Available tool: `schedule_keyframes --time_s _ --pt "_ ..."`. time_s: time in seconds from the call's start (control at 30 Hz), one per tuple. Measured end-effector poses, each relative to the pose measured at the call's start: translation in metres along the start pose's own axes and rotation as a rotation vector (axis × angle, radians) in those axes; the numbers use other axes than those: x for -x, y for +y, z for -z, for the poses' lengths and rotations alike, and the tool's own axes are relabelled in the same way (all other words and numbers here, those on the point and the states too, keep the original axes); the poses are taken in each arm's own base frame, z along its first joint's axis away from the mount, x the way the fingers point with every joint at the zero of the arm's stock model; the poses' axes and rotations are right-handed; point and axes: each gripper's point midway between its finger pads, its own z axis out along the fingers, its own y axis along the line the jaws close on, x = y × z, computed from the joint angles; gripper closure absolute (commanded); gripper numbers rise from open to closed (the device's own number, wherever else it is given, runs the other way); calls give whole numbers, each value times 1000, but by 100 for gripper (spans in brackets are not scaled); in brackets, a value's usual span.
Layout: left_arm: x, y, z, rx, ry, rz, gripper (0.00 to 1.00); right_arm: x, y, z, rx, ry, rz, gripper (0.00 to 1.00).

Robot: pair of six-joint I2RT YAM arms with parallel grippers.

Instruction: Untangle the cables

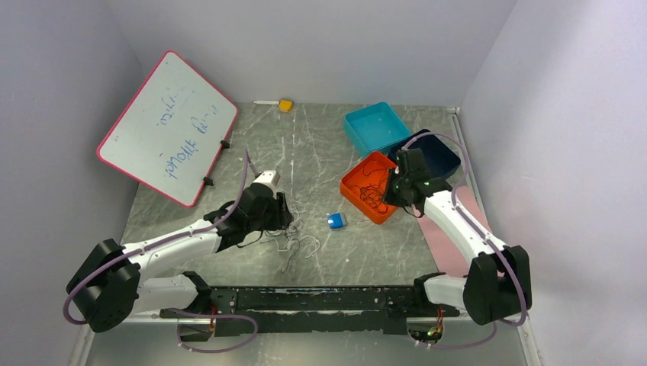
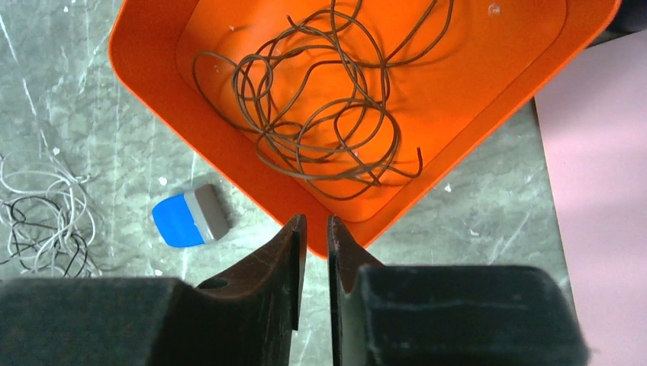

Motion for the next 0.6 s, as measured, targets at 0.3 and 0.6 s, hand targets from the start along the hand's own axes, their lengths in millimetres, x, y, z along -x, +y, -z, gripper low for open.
schedule_keyframes --time_s 0.3,0.6 --pt "1 -1 0 -3 -4 1 51 12 -2 -49 -41 14 27 86" --pt "4 -2 3 -10 -14 3 51 46 -3 -89 -80 -57 62 88"
